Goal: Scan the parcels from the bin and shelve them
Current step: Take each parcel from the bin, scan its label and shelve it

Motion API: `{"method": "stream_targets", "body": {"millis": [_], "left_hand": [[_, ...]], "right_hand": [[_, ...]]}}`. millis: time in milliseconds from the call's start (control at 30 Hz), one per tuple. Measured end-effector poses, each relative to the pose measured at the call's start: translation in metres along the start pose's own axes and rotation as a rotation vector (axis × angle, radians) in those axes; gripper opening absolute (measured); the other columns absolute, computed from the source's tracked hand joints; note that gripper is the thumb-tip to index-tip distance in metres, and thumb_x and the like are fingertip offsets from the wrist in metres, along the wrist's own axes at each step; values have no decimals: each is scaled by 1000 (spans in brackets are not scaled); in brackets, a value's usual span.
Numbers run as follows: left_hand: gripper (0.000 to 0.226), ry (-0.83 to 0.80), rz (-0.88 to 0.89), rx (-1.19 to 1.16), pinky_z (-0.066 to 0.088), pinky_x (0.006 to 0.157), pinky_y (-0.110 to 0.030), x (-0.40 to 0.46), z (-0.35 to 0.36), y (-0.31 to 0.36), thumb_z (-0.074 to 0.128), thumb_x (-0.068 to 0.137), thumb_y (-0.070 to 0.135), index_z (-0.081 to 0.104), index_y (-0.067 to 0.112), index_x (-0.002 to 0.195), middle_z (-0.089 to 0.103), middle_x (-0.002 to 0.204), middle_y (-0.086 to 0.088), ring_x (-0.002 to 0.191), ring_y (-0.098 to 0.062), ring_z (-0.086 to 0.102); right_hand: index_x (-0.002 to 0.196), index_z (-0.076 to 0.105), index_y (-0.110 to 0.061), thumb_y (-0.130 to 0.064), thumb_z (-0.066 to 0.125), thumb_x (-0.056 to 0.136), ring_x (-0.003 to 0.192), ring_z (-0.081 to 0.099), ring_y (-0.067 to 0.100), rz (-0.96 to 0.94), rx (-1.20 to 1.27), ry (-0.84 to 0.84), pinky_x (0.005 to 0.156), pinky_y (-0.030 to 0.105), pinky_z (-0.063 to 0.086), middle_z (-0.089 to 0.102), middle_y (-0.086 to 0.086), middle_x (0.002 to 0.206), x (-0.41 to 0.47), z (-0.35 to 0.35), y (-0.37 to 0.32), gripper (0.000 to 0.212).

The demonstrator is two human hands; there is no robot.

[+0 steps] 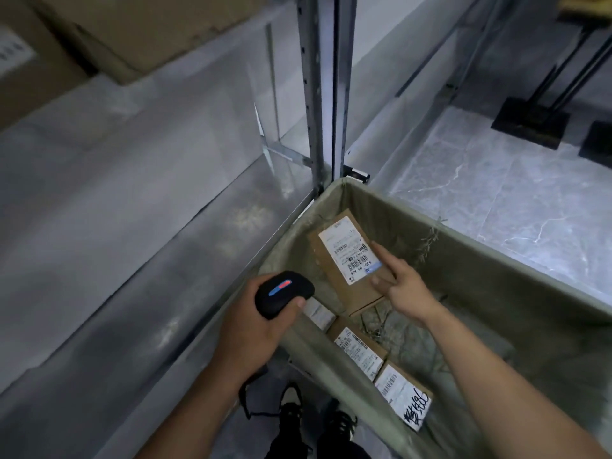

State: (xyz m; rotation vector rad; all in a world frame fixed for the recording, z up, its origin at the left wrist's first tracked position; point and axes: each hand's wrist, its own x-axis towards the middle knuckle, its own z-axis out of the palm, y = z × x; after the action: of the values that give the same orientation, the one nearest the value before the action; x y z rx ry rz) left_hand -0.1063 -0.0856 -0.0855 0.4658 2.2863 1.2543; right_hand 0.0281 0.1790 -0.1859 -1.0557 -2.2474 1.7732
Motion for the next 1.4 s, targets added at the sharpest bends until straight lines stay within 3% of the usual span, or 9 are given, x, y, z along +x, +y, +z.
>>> {"method": "stream_targets", "body": {"millis": [100,300,433,633,767,933,1133,1267,1400], "left_hand": [[43,43,15,-13,58,69,-33,-19,-14,5,86,77,50,60,50,110,73,101,16,75,-13,71],[49,82,75,-12,58,67,-31,-50,-43,12,84,71,60,59,48,112,74,99,13,74,-14,72],[49,108,135,41,56,70,-27,-70,-61,8,85,75,54,58,45,116,73,99,17,78,-6,71],[48,120,149,-17,54,72,-22,-114,-84,-5,86,77,45,60,41,117,71,100,20,81,1,69],[49,142,152,-63,58,76,-27,-138,-97,-17,87,77,46,59,42,117,71,102,22,86,3,69],[52,202,152,-101,56,78,-24,-164,-113,-28,87,76,46,61,38,121,71,102,23,88,8,67],[53,360,97,-202,63,75,-45,-193,-121,-31,80,64,65,61,45,110,72,96,22,80,-9,72],[47,506,56,-179,62,77,-38,-213,-126,-28,85,71,57,59,46,109,72,100,21,86,-2,70],[49,621,-2,-176,59,76,-27,-233,-134,-28,85,76,53,60,40,117,72,103,18,87,1,69]], "right_hand": [[132,45,-71,-8,70,93,135,49,19,-23,137,-11,117,47,40,51,-2,146,-18,6,-19,78],[148,45,-43,1,68,93,129,56,11,-69,256,-18,110,40,47,59,-22,134,-60,24,-52,74],[145,44,-45,2,67,94,124,60,10,-123,277,-18,104,35,52,59,-13,138,-85,41,-72,73],[144,45,-47,-1,69,94,134,53,12,-209,242,-27,109,35,48,59,-20,136,-120,78,-89,72],[138,51,-57,-6,71,93,137,52,14,-270,254,-40,114,52,43,59,-14,143,-137,108,-93,71],[145,46,-53,-17,72,91,142,46,18,-295,194,-113,117,55,36,51,-7,150,-153,132,-98,70],[147,43,-54,-30,74,88,139,49,19,-397,157,-153,113,56,42,52,-3,149,-153,158,-115,71],[144,45,-57,-34,76,88,139,50,20,-461,217,-311,110,56,45,56,-10,147,-156,176,-130,68],[143,45,-58,-25,73,90,136,51,9,-512,194,-424,112,46,46,55,-24,143,-156,186,-137,68]]}}
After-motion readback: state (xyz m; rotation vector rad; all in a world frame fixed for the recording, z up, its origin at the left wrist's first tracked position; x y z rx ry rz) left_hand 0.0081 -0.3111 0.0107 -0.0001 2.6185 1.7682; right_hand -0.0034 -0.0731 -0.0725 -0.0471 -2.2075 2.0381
